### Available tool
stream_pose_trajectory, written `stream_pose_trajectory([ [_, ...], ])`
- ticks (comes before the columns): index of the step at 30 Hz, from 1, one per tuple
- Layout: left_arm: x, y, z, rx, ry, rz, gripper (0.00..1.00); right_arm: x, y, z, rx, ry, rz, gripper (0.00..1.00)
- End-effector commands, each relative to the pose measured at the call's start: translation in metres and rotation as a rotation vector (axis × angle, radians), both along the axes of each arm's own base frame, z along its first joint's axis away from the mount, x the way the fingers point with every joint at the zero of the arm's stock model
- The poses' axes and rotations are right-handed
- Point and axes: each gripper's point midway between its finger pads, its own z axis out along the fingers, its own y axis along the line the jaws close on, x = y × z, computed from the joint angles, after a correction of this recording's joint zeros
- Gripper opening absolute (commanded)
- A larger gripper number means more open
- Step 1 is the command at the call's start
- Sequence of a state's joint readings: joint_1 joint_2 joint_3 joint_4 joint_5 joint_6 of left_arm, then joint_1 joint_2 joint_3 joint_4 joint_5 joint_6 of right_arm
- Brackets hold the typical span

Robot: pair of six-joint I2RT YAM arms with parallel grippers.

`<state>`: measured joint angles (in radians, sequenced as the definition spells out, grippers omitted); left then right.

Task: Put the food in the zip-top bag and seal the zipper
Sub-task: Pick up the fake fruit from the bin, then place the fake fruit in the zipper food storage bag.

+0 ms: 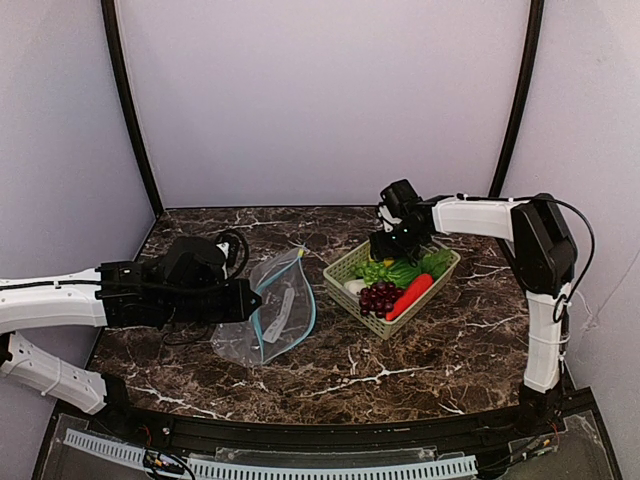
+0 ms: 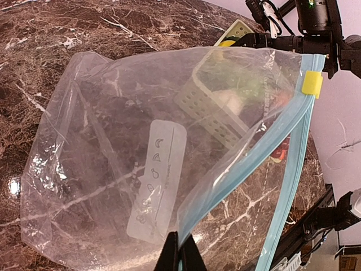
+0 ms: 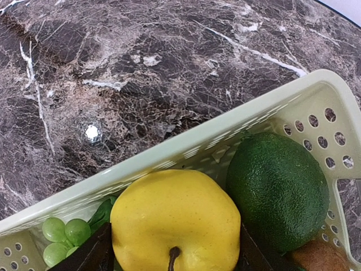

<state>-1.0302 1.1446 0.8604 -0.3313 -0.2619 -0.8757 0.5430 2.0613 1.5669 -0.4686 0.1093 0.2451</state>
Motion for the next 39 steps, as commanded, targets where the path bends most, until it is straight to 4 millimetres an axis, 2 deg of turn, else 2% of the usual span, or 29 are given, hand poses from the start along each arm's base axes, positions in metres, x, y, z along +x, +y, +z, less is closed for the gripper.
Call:
stream_pose_trajectory([
  [1, -0.001, 0.008, -0.004, 0.007, 0.005, 0.016, 0.01, 0.001, 0.002, 0.015, 0.010, -0.033, -0.005, 0.66],
  [5, -0.001, 0.008, -0.003, 0.003, 0.003, 0.015, 0.01, -0.001, 0.003, 0.039, 0.041, -0.067, -0.005, 0.65],
  [12, -0.001, 0.015, 0.001, 0.015, -0.005, 0.024, 0.01, -0.012, 0.000, 0.099, 0.110, -0.161, 0.009, 0.64],
  [16, -0.001, 0.015, 0.004, 0.005, -0.005, 0.018, 0.01, -0.027, -0.005, 0.132, 0.139, -0.209, 0.033, 0.64],
  [18, -0.001, 0.011, 0.006, -0.007, -0.004, 0.004, 0.01, -0.040, -0.003, 0.148, 0.164, -0.226, 0.068, 0.64],
  [22, -0.002, -0.001, 0.013, -0.035, 0.007, -0.037, 0.01, -0.084, 0.010, 0.187, 0.244, -0.271, 0.166, 0.64],
  [27, -0.004, -0.016, 0.023, -0.087, 0.011, -0.081, 0.01, -0.168, 0.043, 0.225, 0.441, -0.273, 0.369, 0.64],
  [32, -0.004, -0.022, 0.026, -0.110, 0.015, -0.092, 0.01, -0.243, 0.073, 0.238, 0.605, -0.225, 0.534, 0.64],
  [35, -0.005, -0.025, 0.026, -0.118, 0.021, -0.104, 0.01, -0.277, 0.092, 0.246, 0.705, -0.216, 0.607, 0.64],
  [39, -0.005, -0.027, 0.028, -0.133, 0.019, -0.110, 0.01, -0.307, 0.121, 0.245, 0.742, -0.221, 0.670, 0.64],
])
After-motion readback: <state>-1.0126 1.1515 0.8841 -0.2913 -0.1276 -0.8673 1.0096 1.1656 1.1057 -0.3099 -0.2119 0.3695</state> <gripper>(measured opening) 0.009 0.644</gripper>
